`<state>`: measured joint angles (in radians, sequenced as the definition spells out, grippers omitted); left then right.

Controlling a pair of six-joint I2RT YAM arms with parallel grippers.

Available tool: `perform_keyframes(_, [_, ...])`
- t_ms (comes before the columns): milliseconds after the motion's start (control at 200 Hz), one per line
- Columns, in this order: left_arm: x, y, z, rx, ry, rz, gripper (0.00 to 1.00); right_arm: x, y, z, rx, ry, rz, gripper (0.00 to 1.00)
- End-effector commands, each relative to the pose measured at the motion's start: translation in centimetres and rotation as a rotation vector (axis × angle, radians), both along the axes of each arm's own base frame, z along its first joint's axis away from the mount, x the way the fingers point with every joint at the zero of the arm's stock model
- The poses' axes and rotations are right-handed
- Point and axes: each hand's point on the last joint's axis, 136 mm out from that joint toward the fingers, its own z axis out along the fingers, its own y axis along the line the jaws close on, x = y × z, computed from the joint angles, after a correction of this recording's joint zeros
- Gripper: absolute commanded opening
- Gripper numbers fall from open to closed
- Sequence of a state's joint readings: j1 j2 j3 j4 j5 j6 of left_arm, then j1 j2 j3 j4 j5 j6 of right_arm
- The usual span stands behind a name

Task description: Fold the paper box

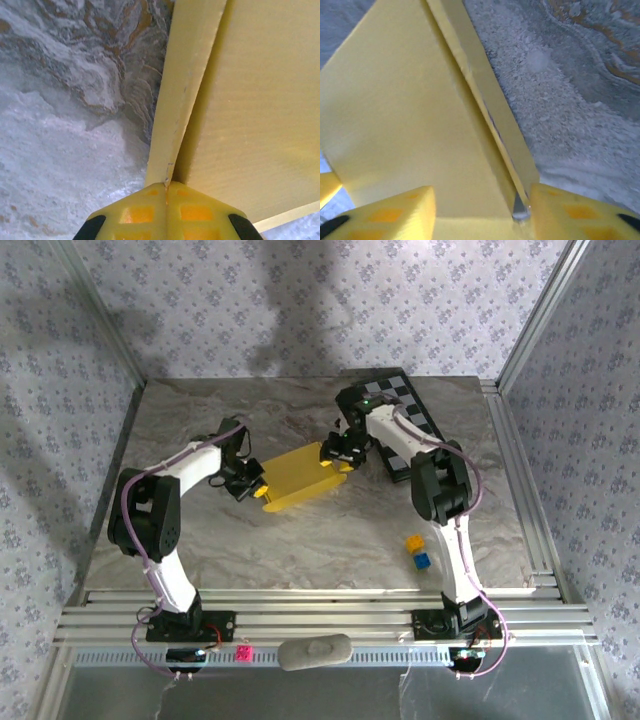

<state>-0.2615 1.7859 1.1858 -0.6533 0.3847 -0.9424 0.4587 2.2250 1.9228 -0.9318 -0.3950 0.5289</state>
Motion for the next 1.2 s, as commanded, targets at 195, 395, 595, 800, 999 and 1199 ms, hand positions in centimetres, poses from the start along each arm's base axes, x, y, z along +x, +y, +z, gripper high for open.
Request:
perform_keyframes(195, [0.1, -1.0, 2.2, -0.23, 0.141, 0.098, 0.0, -0.1, -3.2, 7.2, 0.231, -0.089, -0.184, 0.77])
perform_keyframes(395, [0.7, -1.3, 3.2, -0.287, 0.142, 0.117, 0.0, -0.3, -1.5, 8.0, 0.449, -0.033, -0.332, 0.93])
perform_keyframes(595, [0.9, -1.3, 3.1, -0.297, 0.147, 0.124, 0.0, 0.4, 1.0, 6.9, 0.563, 0.009, -0.447, 0.99])
perform_keyframes(800, [1.2, -1.4, 2.9, -0.298, 0.147, 0.129, 0.0, -0.2, 2.3, 3.5, 0.523, 0.074, -0.459, 0.99])
perform_keyframes(999, [1.5, -1.4, 3.0, -0.3, 0.143, 0.129, 0.0, -0.5, 3.2, 1.9, 0.502, 0.108, -0.463, 0.99])
perform_keyframes(1199, [1.6, -1.4, 3.1, -0.303, 0.139, 0.131, 0.0, -1.0, 2.7, 0.9, 0.446, 0.111, -0.461, 0.94])
